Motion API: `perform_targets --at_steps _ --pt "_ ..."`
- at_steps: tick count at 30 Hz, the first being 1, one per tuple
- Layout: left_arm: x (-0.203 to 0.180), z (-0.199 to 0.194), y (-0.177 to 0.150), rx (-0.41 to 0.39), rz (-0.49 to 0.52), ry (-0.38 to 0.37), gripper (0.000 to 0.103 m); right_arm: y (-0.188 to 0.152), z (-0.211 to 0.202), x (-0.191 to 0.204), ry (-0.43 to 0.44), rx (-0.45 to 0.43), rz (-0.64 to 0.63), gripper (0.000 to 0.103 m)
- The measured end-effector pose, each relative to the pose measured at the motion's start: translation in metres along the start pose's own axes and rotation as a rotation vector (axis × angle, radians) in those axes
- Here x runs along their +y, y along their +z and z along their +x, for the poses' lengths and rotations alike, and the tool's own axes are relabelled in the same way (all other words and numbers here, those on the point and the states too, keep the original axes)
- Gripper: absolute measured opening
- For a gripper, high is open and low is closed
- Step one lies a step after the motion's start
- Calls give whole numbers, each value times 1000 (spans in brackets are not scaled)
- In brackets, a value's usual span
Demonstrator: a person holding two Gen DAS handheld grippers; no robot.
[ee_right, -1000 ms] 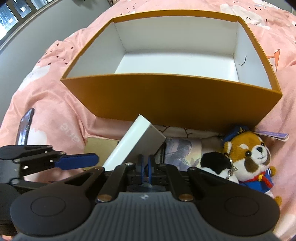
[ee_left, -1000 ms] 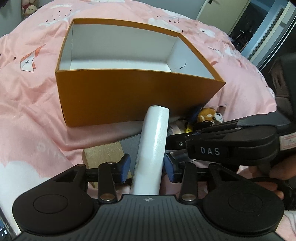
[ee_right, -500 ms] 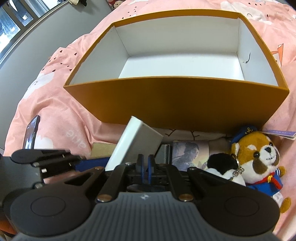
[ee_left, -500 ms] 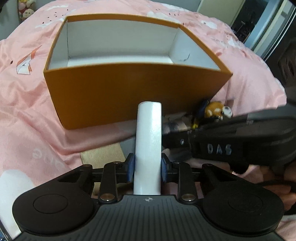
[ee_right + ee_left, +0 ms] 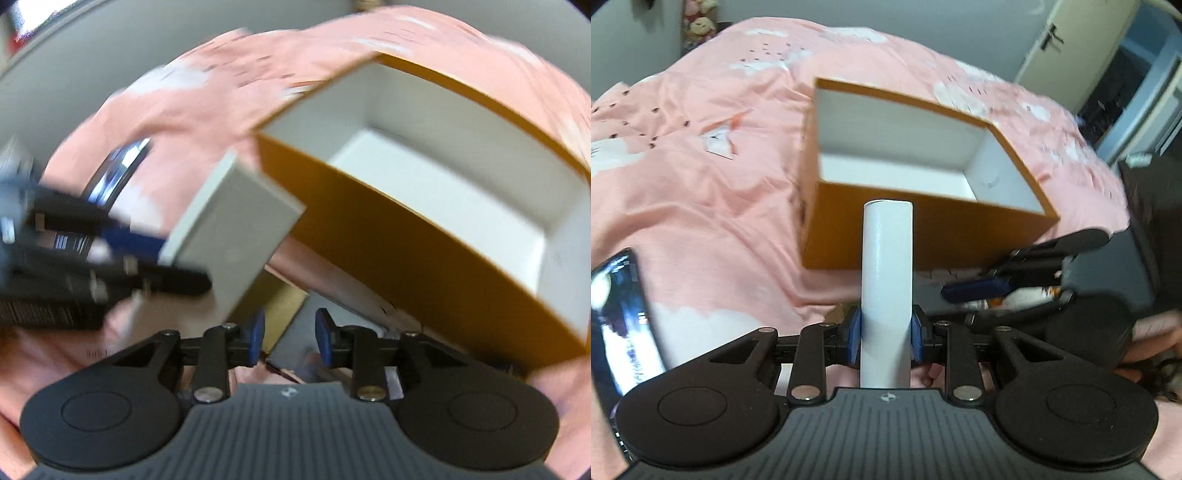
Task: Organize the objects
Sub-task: 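Grasp the gold cube with the right tool while the left tool holds the white case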
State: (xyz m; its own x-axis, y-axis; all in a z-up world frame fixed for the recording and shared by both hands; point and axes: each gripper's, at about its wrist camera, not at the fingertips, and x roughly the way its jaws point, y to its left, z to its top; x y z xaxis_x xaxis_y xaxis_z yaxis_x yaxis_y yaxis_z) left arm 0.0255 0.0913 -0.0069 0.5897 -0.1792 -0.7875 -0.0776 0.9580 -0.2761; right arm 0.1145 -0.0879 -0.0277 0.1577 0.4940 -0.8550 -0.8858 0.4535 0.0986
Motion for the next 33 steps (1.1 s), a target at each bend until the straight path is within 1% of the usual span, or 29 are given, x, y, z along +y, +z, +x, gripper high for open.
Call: perform_targets --at_steps 1,3,5,6,10,13,16,17,18,19,22,25,29,31,33 --pt "4 -3 2 -8 -14 4 31 3 3 6 9 15 -54 32" --pt "11 -6 5 -14 -30 29 31 9 10 16 29 49 -161 39" --pt "16 -4 6 -10 -44 37 31 13 17 25 35 70 -247 57" --pt "17 -2 7 -4 -47 40 31 15 21 29 39 77 -293 60" --pt "15 10 7 2 -31 64 31 18 44 37 49 142 -454 62" --pt "21 10 6 7 -36 49 31 23 63 39 47 190 -556 80" --pt "26 11 5 14 -56 42 31 29 80 33 70 219 -595 80" --pt "27 12 5 17 -63 42 31 30 85 30 79 234 -589 76" --pt "27 13 5 18 -67 45 31 31 91 28 90 247 -584 76" --pt "27 14 5 18 -70 45 31 32 94 26 97 245 -585 75" --pt "24 14 6 15 -77 50 31 33 94 23 112 215 -579 68" --pt "17 10 5 -3 -58 56 31 37 85 19 99 192 -538 67" --pt "5 -3 3 -40 -29 59 31 41 60 23 64 154 -529 67" --pt "-1 -14 2 -73 -17 52 31 42 44 27 30 141 -539 67" --pt "-7 -25 3 -110 -8 39 31 41 28 29 -24 124 -558 66"
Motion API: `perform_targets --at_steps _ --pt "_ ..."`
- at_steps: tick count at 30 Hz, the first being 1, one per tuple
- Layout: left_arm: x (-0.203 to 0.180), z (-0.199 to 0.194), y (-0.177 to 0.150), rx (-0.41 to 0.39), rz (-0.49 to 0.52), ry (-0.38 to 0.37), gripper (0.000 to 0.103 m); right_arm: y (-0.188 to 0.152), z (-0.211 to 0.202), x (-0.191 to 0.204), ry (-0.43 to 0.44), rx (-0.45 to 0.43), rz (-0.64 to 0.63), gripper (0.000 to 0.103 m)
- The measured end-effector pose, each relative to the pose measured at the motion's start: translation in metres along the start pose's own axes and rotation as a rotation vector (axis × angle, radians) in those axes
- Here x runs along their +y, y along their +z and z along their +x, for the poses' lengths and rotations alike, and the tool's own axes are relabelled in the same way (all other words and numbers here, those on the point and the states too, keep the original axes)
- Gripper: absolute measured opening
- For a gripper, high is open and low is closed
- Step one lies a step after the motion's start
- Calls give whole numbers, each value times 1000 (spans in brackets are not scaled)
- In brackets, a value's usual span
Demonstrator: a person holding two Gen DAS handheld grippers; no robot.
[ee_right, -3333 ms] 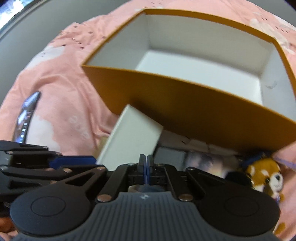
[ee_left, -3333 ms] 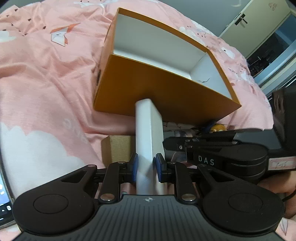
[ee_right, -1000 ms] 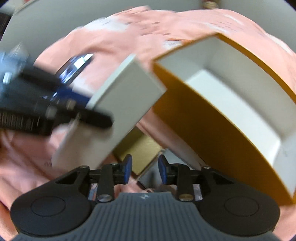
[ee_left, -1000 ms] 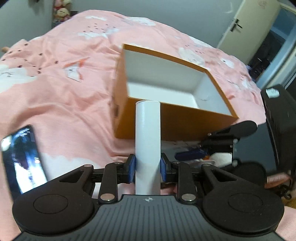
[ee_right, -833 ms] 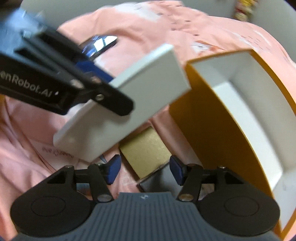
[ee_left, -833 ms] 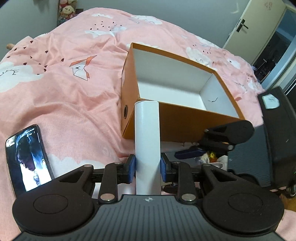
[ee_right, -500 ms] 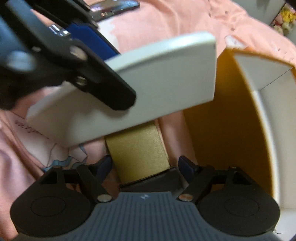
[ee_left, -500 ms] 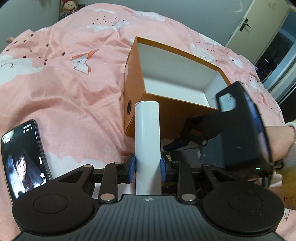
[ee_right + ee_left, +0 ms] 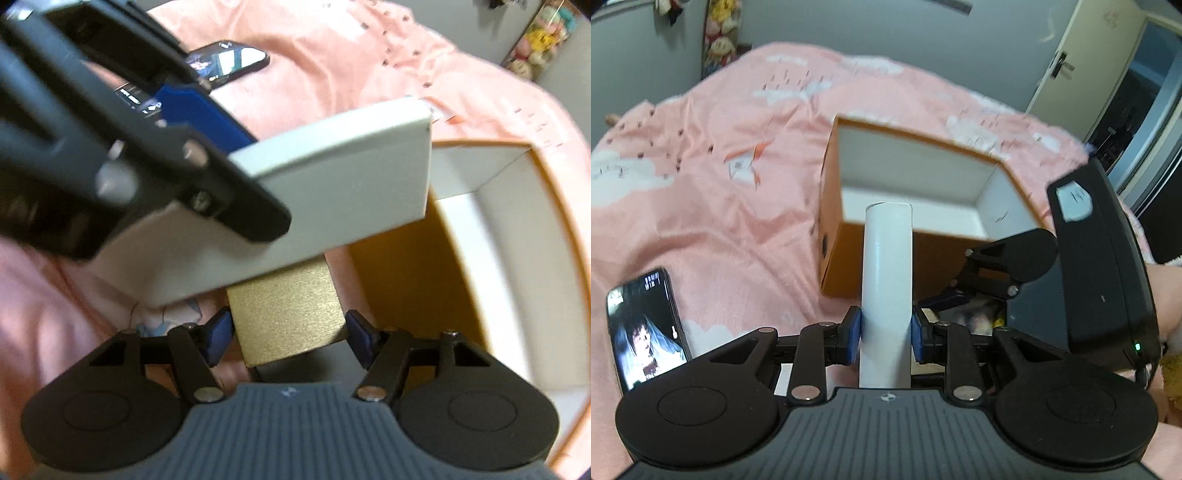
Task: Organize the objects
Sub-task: 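Grasp the gold cube with the right tool while the left tool holds the white case, then carry the white case and gold cube over the orange box with both tools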
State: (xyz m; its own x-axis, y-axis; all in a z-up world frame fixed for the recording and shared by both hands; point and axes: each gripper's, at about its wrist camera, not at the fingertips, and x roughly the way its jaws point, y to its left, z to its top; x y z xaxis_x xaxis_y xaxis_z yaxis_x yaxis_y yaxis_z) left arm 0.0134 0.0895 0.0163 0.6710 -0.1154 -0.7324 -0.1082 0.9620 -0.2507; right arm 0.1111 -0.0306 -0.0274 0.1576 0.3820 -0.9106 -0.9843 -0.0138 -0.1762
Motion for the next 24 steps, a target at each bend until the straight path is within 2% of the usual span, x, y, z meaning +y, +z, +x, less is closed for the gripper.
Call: perform_targets --at_steps 7,14,15,16,21,24 --pt "-26 -25 21 -125 53 -39 31 -8 -65 -17 -148 -41 49 66" --pt "-63 -21 72 -222 141 -49 31 -20 -126 -42 -330 -74 86 66" --pt "-69 -16 80 -228 151 -40 31 -26 -128 -42 -355 -74 100 66" --pt "-73 -9 88 -235 160 -34 31 -15 -128 -41 -381 -76 117 66" --pt "-90 44 118 -195 177 40 31 -25 -113 -84 -464 -80 254 66" --pt "-93 76 125 -154 185 91 31 -27 -94 -104 -462 -70 336 66"
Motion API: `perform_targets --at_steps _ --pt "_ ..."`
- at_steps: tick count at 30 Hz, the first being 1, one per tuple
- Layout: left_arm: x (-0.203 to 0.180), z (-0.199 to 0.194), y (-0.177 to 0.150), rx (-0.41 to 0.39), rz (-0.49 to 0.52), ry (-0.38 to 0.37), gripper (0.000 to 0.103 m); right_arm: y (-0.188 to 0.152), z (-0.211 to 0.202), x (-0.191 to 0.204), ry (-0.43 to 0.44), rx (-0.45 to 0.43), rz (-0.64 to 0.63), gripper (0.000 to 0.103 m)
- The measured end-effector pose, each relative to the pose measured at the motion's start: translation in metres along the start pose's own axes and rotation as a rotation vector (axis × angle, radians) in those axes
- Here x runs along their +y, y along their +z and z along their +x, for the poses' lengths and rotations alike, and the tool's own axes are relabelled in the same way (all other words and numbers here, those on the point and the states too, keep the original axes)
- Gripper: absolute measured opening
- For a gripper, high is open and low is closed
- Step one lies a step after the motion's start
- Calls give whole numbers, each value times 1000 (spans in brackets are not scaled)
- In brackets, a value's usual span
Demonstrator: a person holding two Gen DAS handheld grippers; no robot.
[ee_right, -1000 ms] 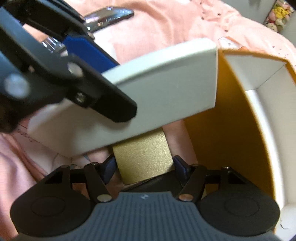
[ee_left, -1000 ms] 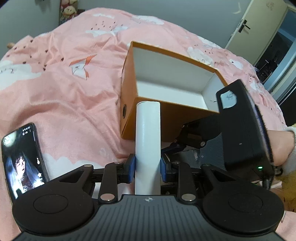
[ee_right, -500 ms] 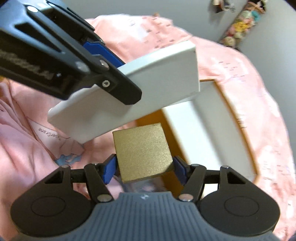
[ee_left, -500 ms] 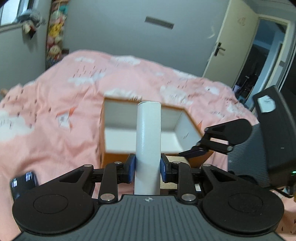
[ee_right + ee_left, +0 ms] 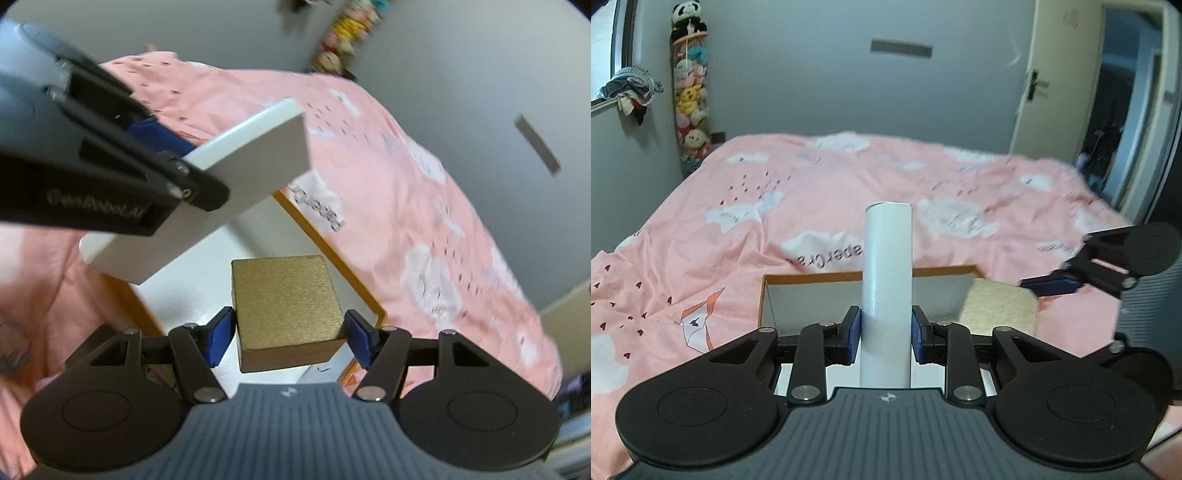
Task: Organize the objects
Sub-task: 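Carry the white case and gold cube over the orange box with both tools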
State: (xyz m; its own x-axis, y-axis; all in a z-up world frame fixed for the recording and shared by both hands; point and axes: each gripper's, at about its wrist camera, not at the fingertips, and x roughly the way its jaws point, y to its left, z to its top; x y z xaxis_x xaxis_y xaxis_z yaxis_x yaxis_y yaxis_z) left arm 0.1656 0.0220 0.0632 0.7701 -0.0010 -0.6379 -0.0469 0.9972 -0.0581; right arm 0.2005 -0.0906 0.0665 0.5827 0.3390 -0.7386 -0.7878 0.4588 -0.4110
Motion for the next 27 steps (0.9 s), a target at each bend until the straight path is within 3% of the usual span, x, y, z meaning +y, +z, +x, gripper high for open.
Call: perform_targets --at_steps 3,8,18,27 --pt "-3 30 -5 51 28 79 31 -4 27 8 21 26 60 65" --pt "1 61 -19 140 61 110 31 -17 65 9 94 65 119 65" --pt "0 107 -43 294 155 194 31 -36 107 8 155 132 186 65" --pt "14 132 -49 388 150 248 31 -43 131 3 221 145 220 65"
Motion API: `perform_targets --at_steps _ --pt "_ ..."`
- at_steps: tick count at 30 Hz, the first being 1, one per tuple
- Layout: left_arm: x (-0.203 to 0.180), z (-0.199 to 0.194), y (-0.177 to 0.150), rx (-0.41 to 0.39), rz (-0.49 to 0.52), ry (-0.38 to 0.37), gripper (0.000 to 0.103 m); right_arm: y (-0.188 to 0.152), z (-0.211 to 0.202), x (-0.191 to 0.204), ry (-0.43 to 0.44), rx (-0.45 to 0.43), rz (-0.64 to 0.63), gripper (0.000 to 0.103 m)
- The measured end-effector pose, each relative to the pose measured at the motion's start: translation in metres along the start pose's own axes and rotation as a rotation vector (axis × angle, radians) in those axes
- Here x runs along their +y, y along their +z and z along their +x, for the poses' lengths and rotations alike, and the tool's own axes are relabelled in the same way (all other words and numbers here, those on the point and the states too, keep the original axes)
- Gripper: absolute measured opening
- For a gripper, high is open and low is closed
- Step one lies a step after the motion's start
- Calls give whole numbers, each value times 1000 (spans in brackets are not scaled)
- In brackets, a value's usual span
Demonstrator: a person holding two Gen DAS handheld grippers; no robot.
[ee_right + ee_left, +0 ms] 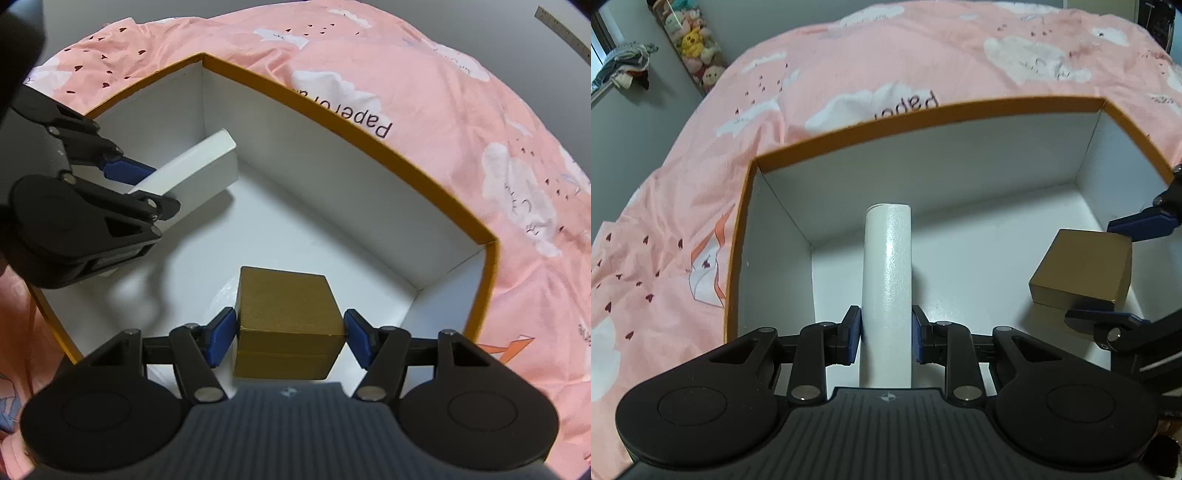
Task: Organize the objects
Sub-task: 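Carry the white case and gold cube over the orange box with both tools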
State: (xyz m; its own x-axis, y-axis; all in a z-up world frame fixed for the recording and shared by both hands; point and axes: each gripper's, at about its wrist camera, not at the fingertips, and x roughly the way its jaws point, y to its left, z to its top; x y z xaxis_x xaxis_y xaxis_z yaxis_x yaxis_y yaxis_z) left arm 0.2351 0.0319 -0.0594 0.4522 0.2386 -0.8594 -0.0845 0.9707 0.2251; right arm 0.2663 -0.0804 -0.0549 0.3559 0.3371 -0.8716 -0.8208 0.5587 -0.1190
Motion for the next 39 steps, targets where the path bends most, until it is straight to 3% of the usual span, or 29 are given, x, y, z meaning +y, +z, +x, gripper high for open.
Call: perform_targets --at_steps 3,8,18,29,31,35,39 --pt "-1 8 0 62 18 -23 31 0 3 0 18 -1 4 65" --pt "10 11 2 102 -42 -75 32 2 4 -2 39 -5 -4 65" --pt "39 4 -6 111 -200 -359 39 4 7 -1 71 20 -1 65" --pt "61 12 -7 121 -325 -555 43 12 19 7 99 68 7 65" --pt "63 8 -5 112 -328 -573 42 13 20 8 103 66 8 65" --pt "59 2 -2 101 -287 -553 29 17 20 9 130 62 28 65" --pt "55 3 -5 111 -277 -555 23 18 22 15 47 100 -24 65"
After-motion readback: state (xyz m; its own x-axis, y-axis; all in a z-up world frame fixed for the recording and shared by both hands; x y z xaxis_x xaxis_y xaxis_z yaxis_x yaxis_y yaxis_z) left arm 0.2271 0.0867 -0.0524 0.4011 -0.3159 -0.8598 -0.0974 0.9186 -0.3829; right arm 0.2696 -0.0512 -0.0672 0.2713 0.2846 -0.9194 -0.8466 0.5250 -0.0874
